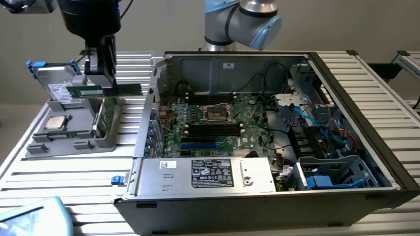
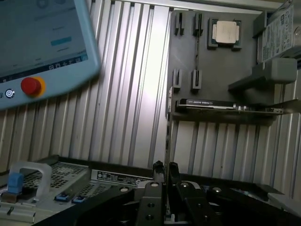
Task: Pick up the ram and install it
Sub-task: 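Pick up the ram and move it above insertion slot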
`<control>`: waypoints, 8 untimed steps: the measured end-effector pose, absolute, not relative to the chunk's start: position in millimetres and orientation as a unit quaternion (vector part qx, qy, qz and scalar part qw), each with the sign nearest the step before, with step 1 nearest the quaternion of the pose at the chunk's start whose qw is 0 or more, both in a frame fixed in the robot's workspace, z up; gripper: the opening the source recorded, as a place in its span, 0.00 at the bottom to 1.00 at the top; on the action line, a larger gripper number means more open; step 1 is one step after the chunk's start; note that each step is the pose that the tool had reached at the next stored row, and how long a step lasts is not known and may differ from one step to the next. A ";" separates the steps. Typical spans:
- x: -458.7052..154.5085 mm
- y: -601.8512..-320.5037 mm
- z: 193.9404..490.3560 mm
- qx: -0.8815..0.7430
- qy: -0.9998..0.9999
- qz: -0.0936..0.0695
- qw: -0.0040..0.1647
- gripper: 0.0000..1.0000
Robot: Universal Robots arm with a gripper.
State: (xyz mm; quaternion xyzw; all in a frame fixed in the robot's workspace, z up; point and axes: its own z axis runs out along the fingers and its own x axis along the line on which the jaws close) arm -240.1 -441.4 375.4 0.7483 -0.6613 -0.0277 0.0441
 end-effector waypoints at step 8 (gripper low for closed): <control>-203.6 -443.8 380.2 0.748 -0.661 -0.029 0.046 0.15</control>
